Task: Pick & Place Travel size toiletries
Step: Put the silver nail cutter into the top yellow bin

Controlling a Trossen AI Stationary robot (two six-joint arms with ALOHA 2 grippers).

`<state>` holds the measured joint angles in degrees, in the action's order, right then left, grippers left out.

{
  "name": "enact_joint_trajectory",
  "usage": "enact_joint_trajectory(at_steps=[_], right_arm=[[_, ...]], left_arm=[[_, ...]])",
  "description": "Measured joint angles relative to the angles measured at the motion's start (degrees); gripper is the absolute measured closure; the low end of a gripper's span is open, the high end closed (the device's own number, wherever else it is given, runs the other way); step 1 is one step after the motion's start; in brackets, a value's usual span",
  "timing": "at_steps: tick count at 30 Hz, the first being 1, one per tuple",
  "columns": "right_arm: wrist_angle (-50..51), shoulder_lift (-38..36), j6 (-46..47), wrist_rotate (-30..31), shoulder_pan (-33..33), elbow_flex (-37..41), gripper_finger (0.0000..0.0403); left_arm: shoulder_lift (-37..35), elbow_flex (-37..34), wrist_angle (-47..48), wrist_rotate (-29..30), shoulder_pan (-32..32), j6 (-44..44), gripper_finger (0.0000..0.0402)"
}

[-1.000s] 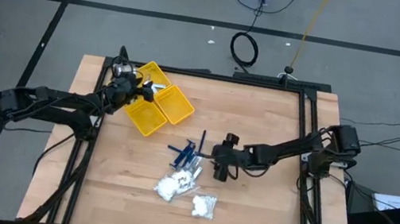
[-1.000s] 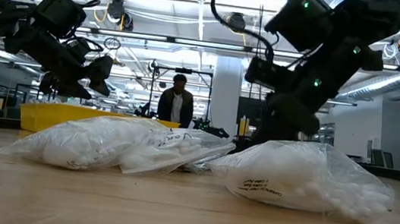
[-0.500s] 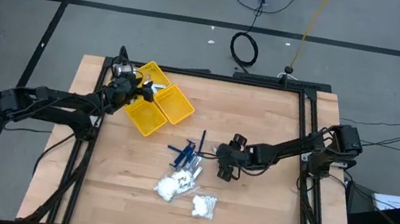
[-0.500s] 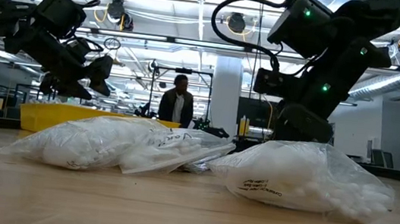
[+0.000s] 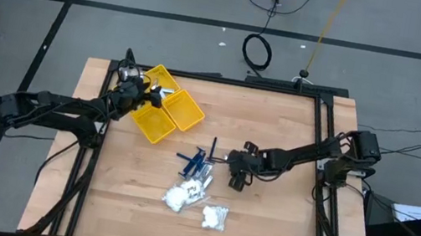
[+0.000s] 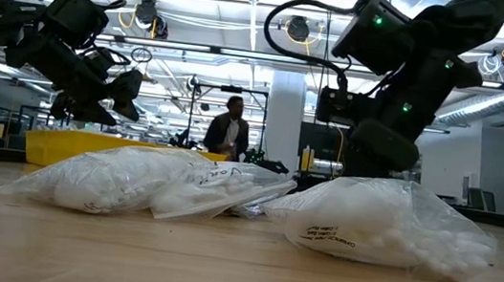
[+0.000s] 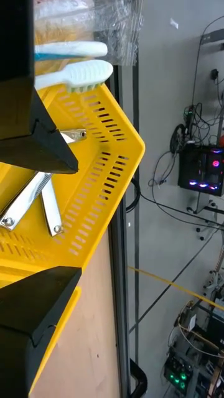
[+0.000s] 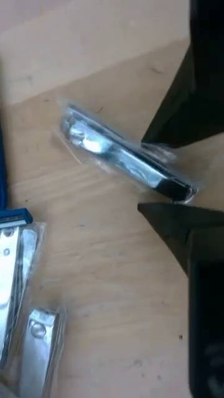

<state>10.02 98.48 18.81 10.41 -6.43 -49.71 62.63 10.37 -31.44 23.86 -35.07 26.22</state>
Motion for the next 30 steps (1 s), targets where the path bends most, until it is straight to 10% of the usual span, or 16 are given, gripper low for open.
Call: enact_joint_trajectory(at_steps=[8,19,30], right_arm=[[0.02,0.02,-1.92,-2.26,1.54,0.0,0.0383],[-0.12,-3.65,-10.26,4.54,1.91,0.48,0.0385],[-23.02,-12.61,-21.56,8.78,3.91,1.72,0.0385]], left_arm=[[0.0,0.0,0.0,0.0,0.0,0.0,0.0149],[0.0,0.0,-0.43,-2.14,0.0,-0.46,0.0149],[0.0,0.0,-17.29,-29.79,4.67,-8.64,0.0149]])
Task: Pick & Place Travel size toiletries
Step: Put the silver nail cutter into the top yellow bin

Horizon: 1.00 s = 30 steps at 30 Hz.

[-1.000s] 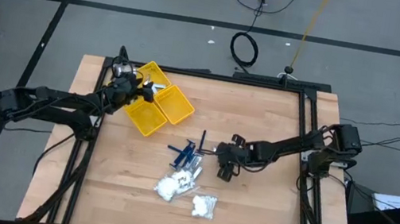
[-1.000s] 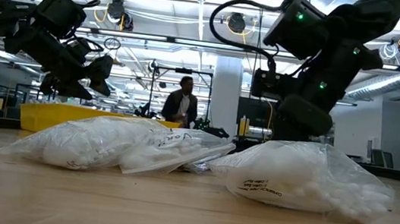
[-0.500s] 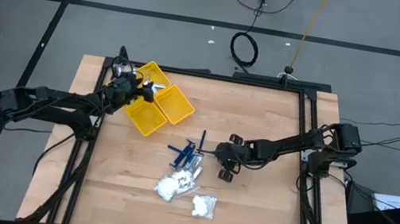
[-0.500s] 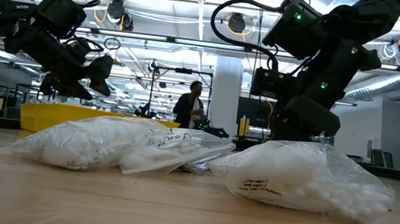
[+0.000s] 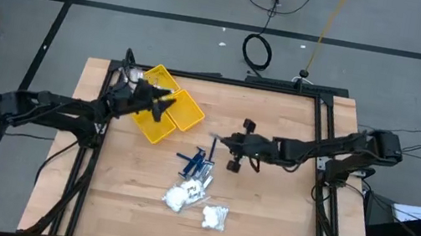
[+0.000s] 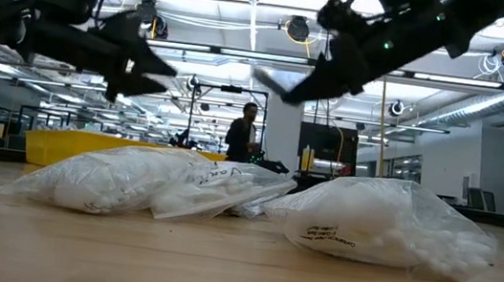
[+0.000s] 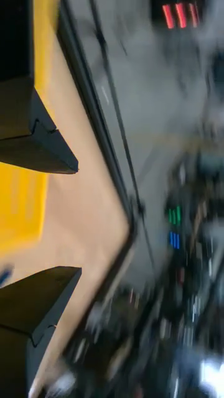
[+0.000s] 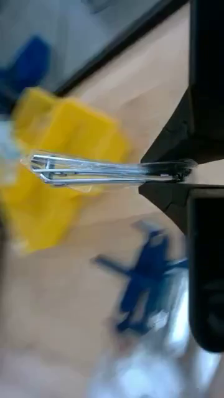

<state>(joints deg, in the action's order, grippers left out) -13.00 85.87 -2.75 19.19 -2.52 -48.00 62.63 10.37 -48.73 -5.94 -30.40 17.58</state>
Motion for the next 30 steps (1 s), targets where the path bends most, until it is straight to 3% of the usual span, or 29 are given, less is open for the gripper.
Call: enact_joint_trajectory(at_steps=[5,9,12,18,30], right_arm=[[-20.57,0.09,-1.62,-11.19,0.48,6.61,0.0385],[-33.45,0.04,1.08,-19.68,1.84,11.46,0.0385],[-39.86,0.02,2.12,-22.46,2.58,13.62,0.0385],[-41.89,0.03,-0.11,-22.28,2.57,14.26,0.0385],[-41.16,0.02,-1.24,-21.98,2.56,14.26,0.0385]], left_arm=[[0.0,0.1,-3.91,-6.06,7.67,-9.56,0.0149],[0.0,0.31,-4.11,-5.83,14.09,-19.12,0.0149],[0.0,0.31,-4.53,-2.49,18.17,-24.09,0.0149],[0.39,3.77,-3.01,3.24,22.05,-25.0,0.0149],[18.5,21.59,1.87,-2.2,25.45,-26.27,0.0149]])
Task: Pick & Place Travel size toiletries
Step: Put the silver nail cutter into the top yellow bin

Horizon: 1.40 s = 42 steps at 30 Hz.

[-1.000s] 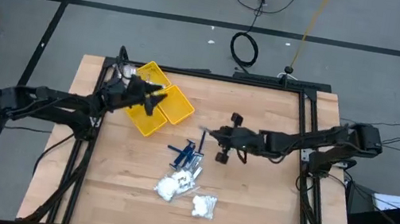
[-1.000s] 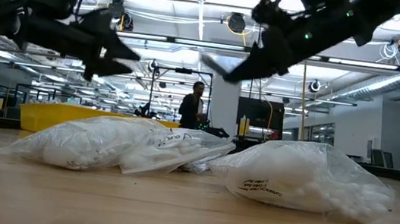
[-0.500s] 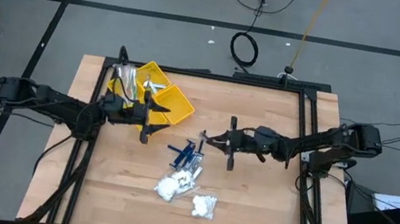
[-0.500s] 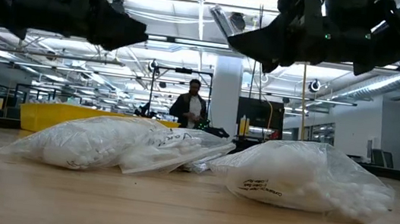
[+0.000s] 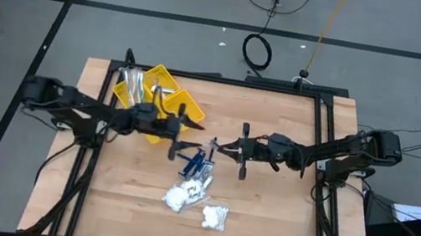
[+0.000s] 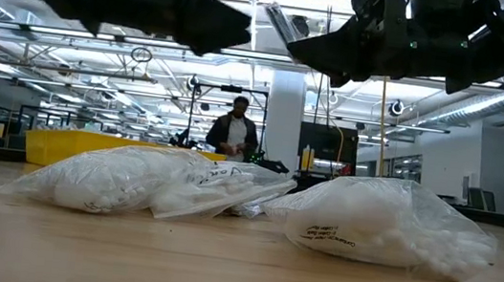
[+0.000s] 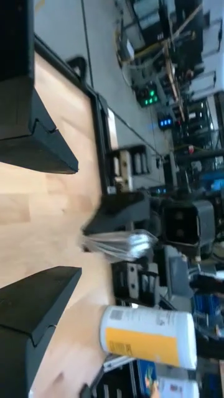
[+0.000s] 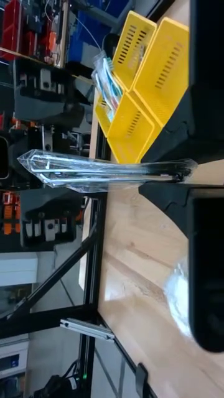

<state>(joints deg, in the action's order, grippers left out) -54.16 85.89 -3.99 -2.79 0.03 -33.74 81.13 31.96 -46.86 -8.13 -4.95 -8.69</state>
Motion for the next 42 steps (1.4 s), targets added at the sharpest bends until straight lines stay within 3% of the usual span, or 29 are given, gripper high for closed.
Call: enact_joint_trajectory(at_steps=[11,32,36,42], right_arm=[[1.51,0.0,-0.79,0.15,0.0,-0.01,0.0385],[3.44,0.0,-1.44,2.97,-0.02,-0.04,0.0385],[3.44,0.0,-1.44,2.97,-0.02,-0.04,0.0385],[3.46,0.0,-1.44,3.12,0.0,-0.04,0.0385]], left_arm=[[11.7,10.05,0.05,-4.31,0.09,4.71,0.0149],[11.62,10.17,-0.96,-4.27,0.11,6.4,0.0152],[11.62,10.17,-0.93,-4.27,0.11,6.46,0.0192],[11.62,10.17,-0.77,-4.31,0.09,6.82,0.0328]])
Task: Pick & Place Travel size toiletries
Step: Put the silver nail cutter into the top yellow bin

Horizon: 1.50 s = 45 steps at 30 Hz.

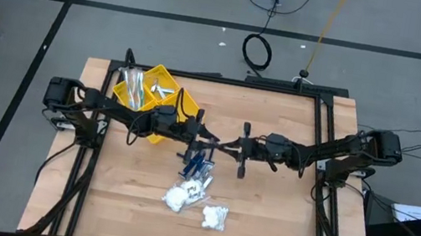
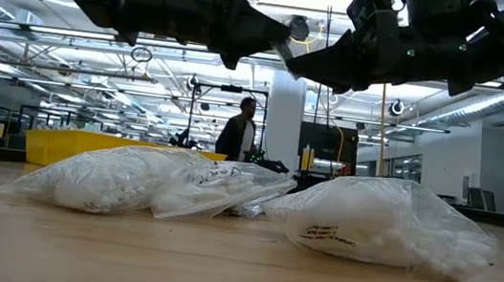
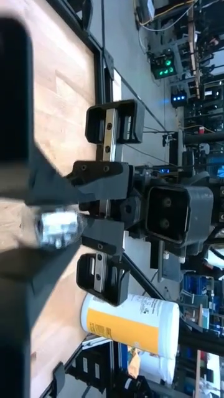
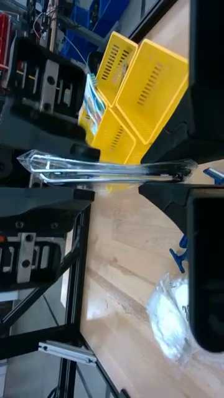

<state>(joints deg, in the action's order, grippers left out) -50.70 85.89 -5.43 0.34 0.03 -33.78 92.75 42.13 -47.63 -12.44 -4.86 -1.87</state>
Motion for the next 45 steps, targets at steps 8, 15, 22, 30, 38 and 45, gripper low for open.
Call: enact_joint_trajectory(at_steps=[8,15,22,30,38,45], right_arm=[[1.36,-0.01,2.54,2.83,0.0,-0.05,0.0312],[4.81,-0.02,8.32,3.92,0.13,-0.11,0.0188],[10.91,-0.02,10.71,1.99,0.34,0.02,0.0098],[14.06,-0.02,10.8,2.62,1.75,0.02,0.0063],[14.79,-0.02,10.8,2.67,1.75,0.0,0.007],[15.0,-0.02,12.0,2.76,1.76,0.0,0.0073]], left_arm=[[0.0,0.0,0.95,0.46,-1.28,1.0,0.0356],[-0.13,-0.02,4.13,7.02,-2.62,2.58,0.0367],[-0.29,-0.04,4.02,10.67,-5.88,4.44,0.0367],[-5.85,-0.09,14.41,17.37,-7.75,4.98,0.0367],[-17.84,-1.0,36.66,27.51,-13.38,5.17,0.0367],[-26.33,-11.09,32.25,27.56,-23.47,9.65,0.0367]])
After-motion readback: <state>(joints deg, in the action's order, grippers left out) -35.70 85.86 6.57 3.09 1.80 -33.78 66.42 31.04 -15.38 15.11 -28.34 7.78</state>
